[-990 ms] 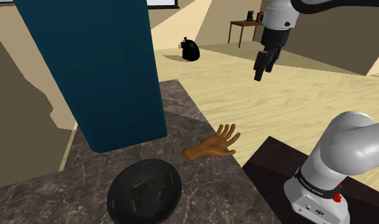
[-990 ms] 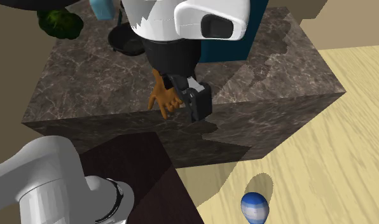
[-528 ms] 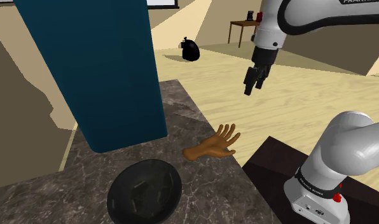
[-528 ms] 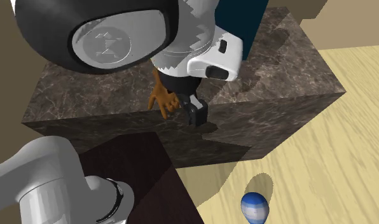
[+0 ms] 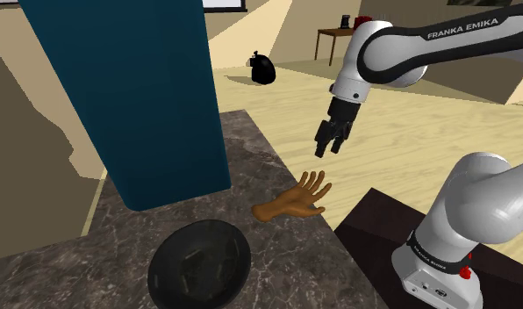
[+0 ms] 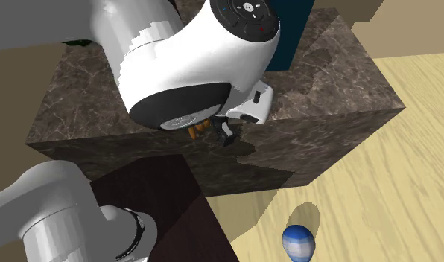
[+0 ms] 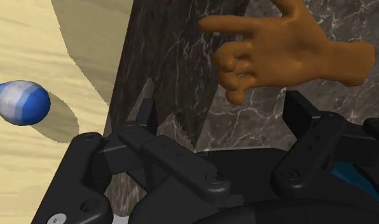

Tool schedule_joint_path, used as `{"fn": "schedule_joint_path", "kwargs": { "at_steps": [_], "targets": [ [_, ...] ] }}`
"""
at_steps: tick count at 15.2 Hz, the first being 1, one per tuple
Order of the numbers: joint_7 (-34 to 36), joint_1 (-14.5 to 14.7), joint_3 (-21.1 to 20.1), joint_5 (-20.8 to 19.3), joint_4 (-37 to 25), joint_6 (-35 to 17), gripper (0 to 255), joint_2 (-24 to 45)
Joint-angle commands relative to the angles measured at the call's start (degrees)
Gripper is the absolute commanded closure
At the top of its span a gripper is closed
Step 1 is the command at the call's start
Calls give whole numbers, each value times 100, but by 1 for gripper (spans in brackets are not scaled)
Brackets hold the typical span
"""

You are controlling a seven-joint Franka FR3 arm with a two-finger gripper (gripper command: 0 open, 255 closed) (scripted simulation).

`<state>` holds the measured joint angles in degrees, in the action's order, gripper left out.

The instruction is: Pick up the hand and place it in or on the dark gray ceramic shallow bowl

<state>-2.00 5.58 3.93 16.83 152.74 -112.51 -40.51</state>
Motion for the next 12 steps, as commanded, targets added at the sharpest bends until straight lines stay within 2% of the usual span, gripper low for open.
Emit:
{"fn": "schedule_joint_path", "kwargs": {
  "at_steps": [1,2,9,12],
  "targets": [
    [-98,191,43,429,231,-494,0,264],
    [-144,257,63,570,283,-629,0,353],
    [-250,436,-53,836,602,-1272,0,652],
    [-261,453,-62,861,625,-1327,0,681]
  ]
}}
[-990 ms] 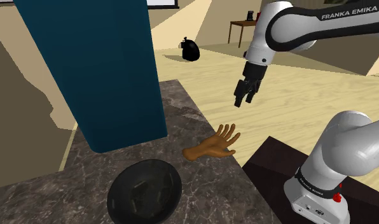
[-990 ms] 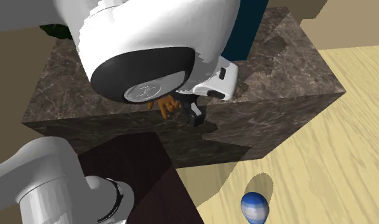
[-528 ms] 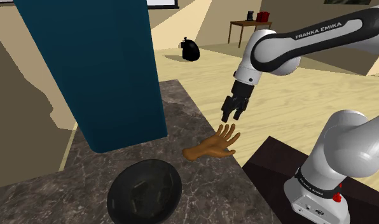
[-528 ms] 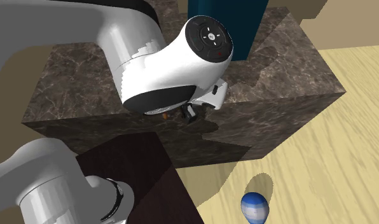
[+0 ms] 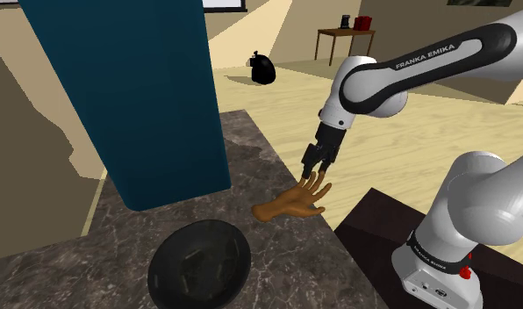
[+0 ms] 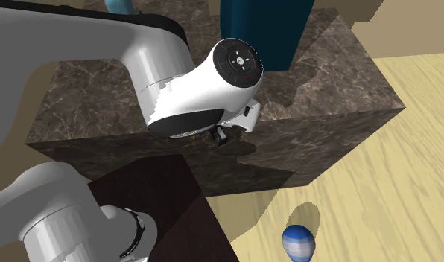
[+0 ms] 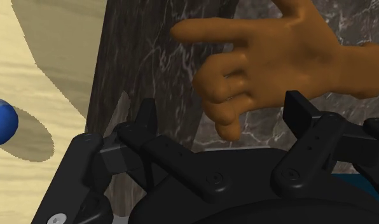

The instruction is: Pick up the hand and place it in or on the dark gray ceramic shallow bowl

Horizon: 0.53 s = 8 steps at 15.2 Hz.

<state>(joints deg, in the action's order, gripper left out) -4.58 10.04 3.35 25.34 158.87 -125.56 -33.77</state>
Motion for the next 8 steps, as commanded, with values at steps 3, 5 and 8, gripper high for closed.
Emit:
{"fn": "schedule_joint_path", "kwargs": {
  "at_steps": [3,5,8],
  "targets": [
    [-4,6,-4,10,12,-22,0,7],
    [-3,6,-4,9,11,-20,0,7],
    [-3,6,-4,9,11,-20,255,7]
  ]
}}
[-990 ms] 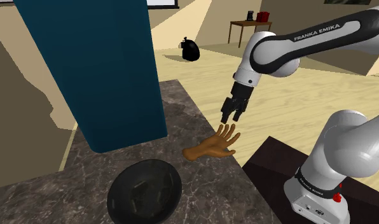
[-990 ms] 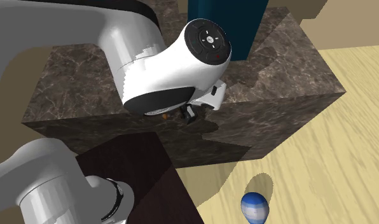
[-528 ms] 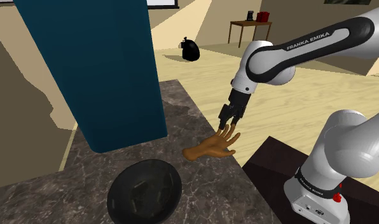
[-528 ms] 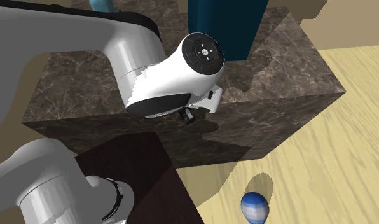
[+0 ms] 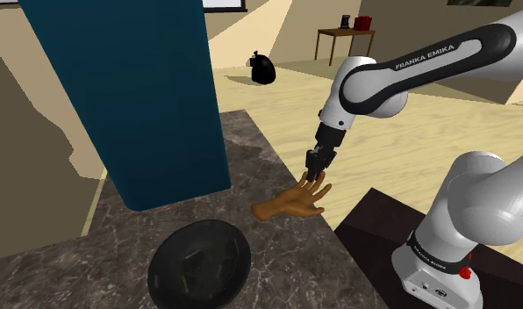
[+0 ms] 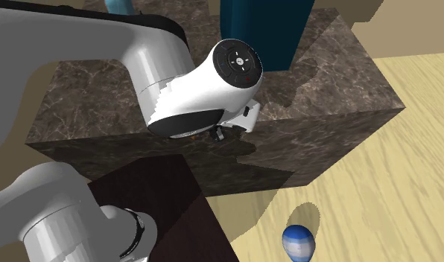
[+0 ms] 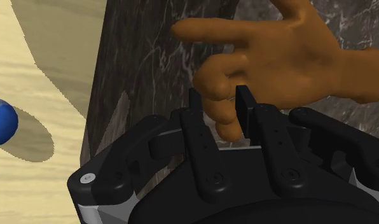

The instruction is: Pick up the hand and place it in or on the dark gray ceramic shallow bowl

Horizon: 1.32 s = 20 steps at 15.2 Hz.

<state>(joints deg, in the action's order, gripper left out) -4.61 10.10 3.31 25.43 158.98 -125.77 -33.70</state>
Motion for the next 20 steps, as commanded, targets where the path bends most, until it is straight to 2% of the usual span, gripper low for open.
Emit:
{"fn": "schedule_joint_path", "kwargs": {
  "at_steps": [1,7,20],
  "targets": [
    [0,0,0,0,0,0,255,0],
    [0,1,0,1,1,-2,255,0],
    [467,-124,-22,-289,-687,1093,255,-473]
  ]
}}
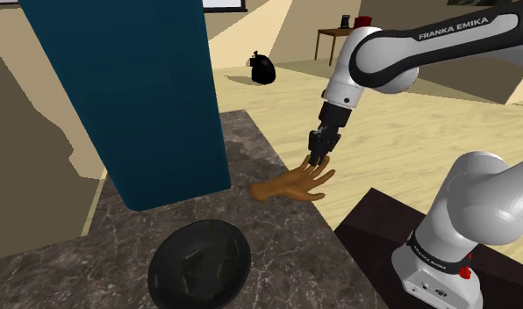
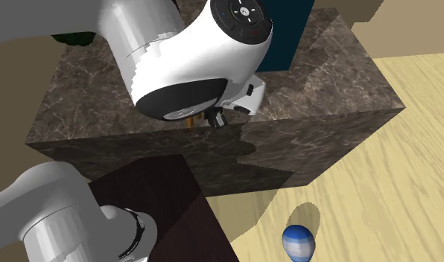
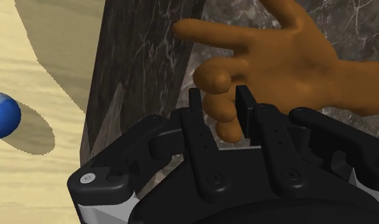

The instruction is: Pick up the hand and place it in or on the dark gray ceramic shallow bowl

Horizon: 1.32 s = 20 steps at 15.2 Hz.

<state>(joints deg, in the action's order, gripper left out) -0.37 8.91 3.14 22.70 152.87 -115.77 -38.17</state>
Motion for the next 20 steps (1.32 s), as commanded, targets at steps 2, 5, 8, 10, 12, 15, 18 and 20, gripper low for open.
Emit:
{"fn": "schedule_joint_path", "kwargs": {
  "at_steps": [2,5,8,10,12,15,18,20],
  "targets": [
    [105,-14,-3,-47,-199,250,255,-69],
    [194,-26,0,-89,-391,481,255,-121],
    [279,-34,5,-126,-592,706,255,-159],
    [334,-38,9,-148,-731,854,255,-176],
    [388,-40,13,-167,-874,999,255,-187],
    [467,-41,20,-194,-1094,1213,255,-194],
    [735,85,-225,-39,-1195,1125,255,-110],
    [983,205,-470,109,-1277,990,255,2]
  ]
}}
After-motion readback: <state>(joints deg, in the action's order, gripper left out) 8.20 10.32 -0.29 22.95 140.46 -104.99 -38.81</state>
